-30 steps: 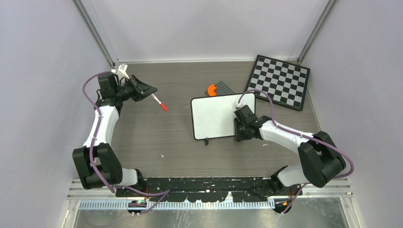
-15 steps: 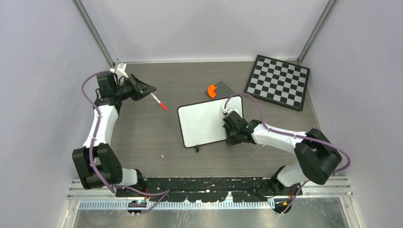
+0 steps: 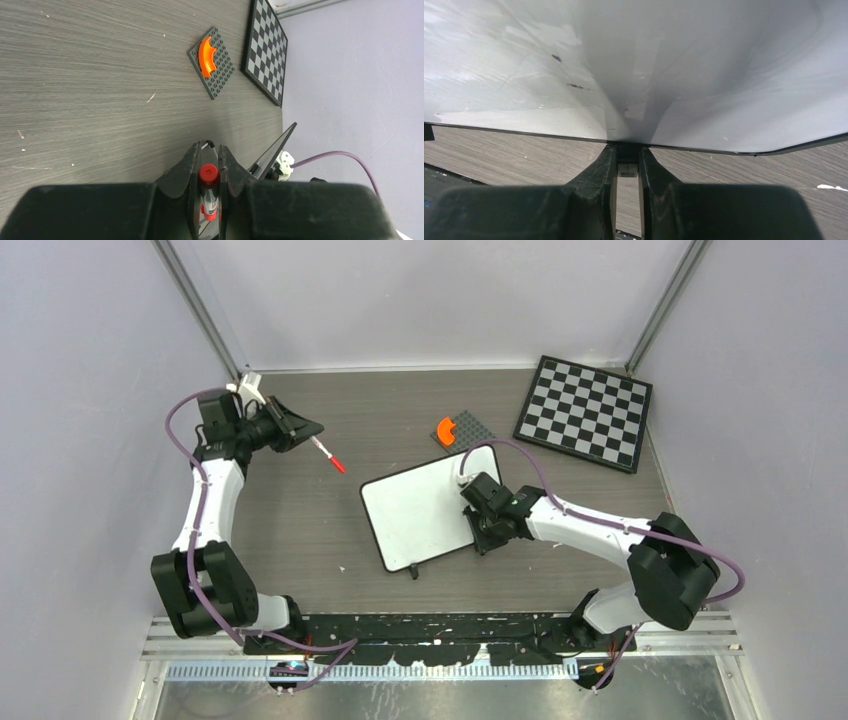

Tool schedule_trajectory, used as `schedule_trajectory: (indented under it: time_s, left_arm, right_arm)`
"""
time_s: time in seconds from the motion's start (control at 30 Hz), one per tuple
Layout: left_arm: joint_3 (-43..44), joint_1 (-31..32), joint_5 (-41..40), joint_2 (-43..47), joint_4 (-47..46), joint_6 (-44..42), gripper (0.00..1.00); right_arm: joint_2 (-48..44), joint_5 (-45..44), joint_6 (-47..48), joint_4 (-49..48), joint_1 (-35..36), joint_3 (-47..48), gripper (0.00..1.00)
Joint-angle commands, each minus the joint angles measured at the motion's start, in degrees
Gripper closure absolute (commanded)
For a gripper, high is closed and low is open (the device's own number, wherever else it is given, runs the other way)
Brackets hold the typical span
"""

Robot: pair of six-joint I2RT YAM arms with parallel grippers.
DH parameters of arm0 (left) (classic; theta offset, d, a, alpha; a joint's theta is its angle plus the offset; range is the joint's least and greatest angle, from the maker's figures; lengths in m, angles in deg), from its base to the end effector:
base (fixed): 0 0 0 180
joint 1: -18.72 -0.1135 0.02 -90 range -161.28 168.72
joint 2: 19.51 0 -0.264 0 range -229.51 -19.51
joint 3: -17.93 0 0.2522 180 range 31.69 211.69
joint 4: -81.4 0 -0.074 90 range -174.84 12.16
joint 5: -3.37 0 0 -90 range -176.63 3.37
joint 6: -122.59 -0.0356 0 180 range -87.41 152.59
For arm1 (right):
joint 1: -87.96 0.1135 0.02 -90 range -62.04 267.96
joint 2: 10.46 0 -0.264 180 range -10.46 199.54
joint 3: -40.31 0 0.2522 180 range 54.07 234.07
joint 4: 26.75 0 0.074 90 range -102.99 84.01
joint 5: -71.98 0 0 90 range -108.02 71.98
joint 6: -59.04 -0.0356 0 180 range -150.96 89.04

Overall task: Write a sentence on the whiteboard
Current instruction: Move the whiteboard stand to the center of the board.

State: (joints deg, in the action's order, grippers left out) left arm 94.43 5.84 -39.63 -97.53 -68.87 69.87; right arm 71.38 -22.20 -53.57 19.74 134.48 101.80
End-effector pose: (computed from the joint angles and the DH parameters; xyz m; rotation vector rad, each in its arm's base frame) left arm 0.2996 0.0418 0.3141 -0.4153 2.0734 -1.1173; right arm 0.1822 0.1884 0.1864 -0.5512 2.7027 0.2378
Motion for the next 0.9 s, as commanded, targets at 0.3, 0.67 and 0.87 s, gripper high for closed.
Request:
schedule_trajectory:
  time_s: [0.3, 0.67, 0.87]
  left_arm:
    - [3.8, 0.7, -2.3, -3.4, 11.9, -13.5, 1.00]
    - [1.9, 12.3, -8.5, -11.0, 19.6, -24.8, 1.00]
    - [2.9, 20.1, -9.3, -19.2, 22.7, -28.9, 1.00]
  right_arm:
    - [0.1, 0.0, 6.1, 16.7, -1.3, 12.0, 0.39]
    - [-14.5, 21.9, 29.9, 26.9, -9.9, 15.9, 0.17]
    - [-18.9, 27.3, 35.3, 30.6, -15.5, 17.5, 0.13]
